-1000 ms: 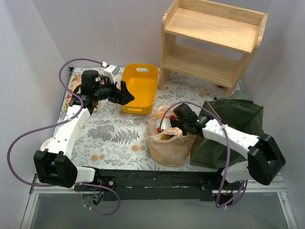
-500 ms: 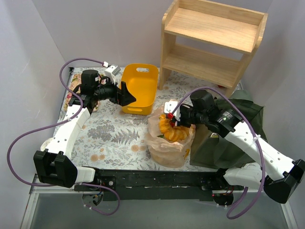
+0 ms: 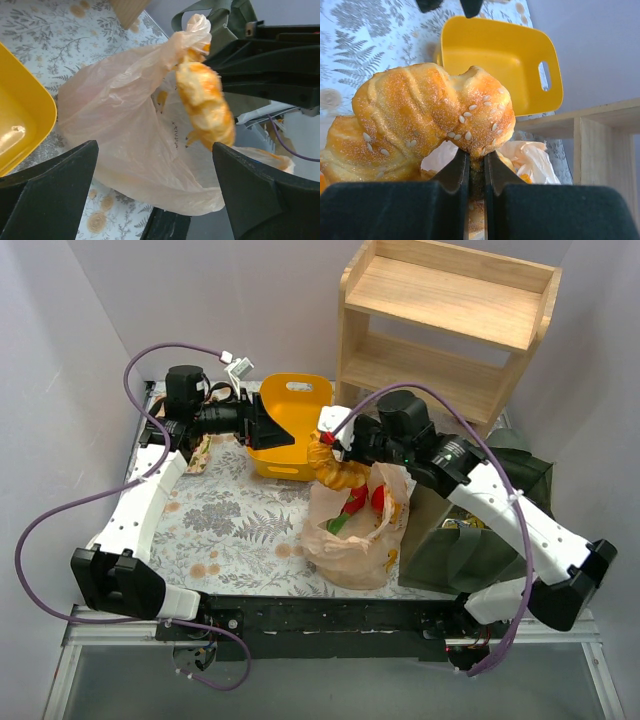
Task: Untie the knot of the grocery bags and take out the mixed food
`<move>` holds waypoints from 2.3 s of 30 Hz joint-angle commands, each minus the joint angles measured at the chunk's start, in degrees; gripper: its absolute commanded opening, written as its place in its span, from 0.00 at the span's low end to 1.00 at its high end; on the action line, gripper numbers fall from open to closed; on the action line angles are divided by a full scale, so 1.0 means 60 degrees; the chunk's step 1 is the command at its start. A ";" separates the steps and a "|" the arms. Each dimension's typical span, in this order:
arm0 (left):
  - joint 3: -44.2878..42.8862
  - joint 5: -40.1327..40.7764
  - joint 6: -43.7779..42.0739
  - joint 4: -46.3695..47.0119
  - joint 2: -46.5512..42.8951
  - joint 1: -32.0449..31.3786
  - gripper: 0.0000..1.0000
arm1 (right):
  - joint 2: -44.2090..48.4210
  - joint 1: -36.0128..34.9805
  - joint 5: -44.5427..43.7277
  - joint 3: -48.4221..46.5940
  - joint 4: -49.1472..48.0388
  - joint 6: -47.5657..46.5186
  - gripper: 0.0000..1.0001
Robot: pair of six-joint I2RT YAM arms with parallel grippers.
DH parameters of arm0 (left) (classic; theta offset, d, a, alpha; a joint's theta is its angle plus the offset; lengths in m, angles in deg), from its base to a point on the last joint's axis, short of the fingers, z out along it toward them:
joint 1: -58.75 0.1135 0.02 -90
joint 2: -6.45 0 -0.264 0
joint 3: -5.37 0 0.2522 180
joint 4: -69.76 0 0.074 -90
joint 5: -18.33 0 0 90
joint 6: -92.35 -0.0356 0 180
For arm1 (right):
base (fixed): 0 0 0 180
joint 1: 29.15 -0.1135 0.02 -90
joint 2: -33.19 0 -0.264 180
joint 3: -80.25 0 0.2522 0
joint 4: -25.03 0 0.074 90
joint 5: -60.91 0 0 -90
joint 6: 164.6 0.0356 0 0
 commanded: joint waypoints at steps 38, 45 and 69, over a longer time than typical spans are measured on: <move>-0.1432 0.1148 -0.0256 -0.0441 0.0727 0.0362 0.00 | -0.0673 -0.1325 -0.2082 -0.1672 -0.1072 -0.0212 0.75; -0.2871 0.5085 -0.2000 -0.1278 0.0595 0.0757 0.00 | 0.1234 -0.1324 -0.1816 -0.0853 -0.0500 0.0258 0.81; -0.2785 0.5665 -0.2294 -0.0943 0.4081 0.4479 0.00 | 0.2203 0.0213 -0.1701 -0.0368 0.0175 0.0111 0.80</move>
